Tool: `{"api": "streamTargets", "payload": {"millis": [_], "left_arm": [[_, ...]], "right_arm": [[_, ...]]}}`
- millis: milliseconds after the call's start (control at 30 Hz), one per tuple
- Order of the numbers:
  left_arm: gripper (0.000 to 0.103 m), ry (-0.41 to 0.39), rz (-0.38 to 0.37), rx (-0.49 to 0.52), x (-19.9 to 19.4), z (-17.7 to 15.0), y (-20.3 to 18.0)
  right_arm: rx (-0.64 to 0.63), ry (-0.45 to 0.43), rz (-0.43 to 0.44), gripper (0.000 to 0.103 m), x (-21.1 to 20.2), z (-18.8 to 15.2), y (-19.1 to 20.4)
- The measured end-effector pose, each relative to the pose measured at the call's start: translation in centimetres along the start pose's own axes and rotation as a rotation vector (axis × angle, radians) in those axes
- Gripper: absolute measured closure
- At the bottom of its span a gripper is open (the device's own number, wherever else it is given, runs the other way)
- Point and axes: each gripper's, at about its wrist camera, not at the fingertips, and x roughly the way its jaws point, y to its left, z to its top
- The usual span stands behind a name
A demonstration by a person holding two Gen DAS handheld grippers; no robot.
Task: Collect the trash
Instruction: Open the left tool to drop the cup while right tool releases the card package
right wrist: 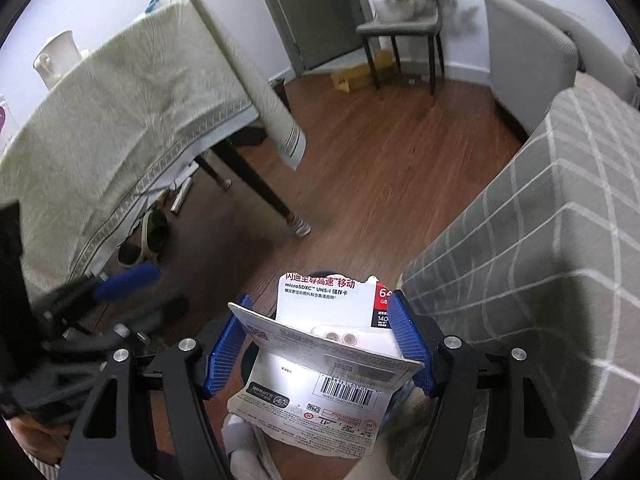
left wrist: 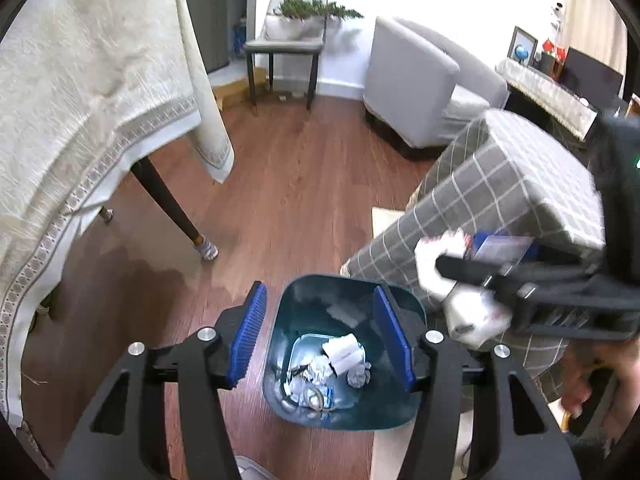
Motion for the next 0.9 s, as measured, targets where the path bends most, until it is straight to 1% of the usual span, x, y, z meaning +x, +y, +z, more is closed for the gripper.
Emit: {"api": "streamTargets", "payload": {"millis": [200, 367, 533, 567, 600, 667, 767, 900], "left_arm": [[0.043, -0.044, -0.008, -0.025, -1.1, 1.1, 0.3], [0.043, -0.098, -0.007, -0.025, -2.4, 1.7, 0.7], [0.043, -0.120, -0.014, -0.031, -3.0, 2.1, 0.9], [0.043, -0.123, -0.015, -0.032, -3.2, 2.1, 1.0], [0.043, -0.126, -0.016, -0.033, -3.2, 2.2, 1.0], [0.043, -0.129, -0.022, -0.037, -3.4, 2.2, 0.9], [0.043, -0.132, -0.049, -0.040, -3.6, 2.2, 0.7], [0.043, -0.147, -0.043, -0.029, -4.1, 2.6, 0.2]], "right_arm": [[-0.039, 0.060, 0.000, 0.032, 1.7, -0.8, 0.8], [-0.056, 0.106, -0.003, 0.032, 3.2, -1.6, 1.1], [-0.061, 0.139, -0.009, 0.032, 4.3, -2.2, 1.0], [-0.064, 0.144, -0.011, 0.030, 4.4, -2.3, 1.0], [-0.068, 0.152, -0.013, 0.026, 4.6, -2.4, 1.2], [-0.077, 0.164, -0.018, 0.022, 4.8, -2.5, 1.3], [-0.079, 0.157, -0.037, 0.021, 4.4, -2.7, 1.5], [-0.085, 0.096, -0.012, 0.021, 2.5, -2.0, 2.0]]}}
